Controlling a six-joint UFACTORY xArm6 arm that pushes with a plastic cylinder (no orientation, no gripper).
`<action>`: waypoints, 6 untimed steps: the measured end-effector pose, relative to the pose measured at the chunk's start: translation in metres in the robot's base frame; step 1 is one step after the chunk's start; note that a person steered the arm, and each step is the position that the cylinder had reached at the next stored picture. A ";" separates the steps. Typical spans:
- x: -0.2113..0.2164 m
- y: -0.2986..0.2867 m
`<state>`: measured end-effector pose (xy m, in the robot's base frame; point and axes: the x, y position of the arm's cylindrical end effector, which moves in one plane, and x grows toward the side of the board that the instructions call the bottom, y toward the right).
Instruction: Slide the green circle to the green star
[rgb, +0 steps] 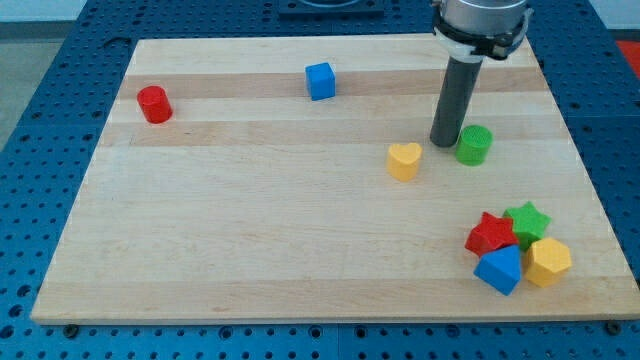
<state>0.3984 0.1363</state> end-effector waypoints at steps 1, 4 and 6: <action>-0.019 0.004; 0.065 0.030; 0.076 0.033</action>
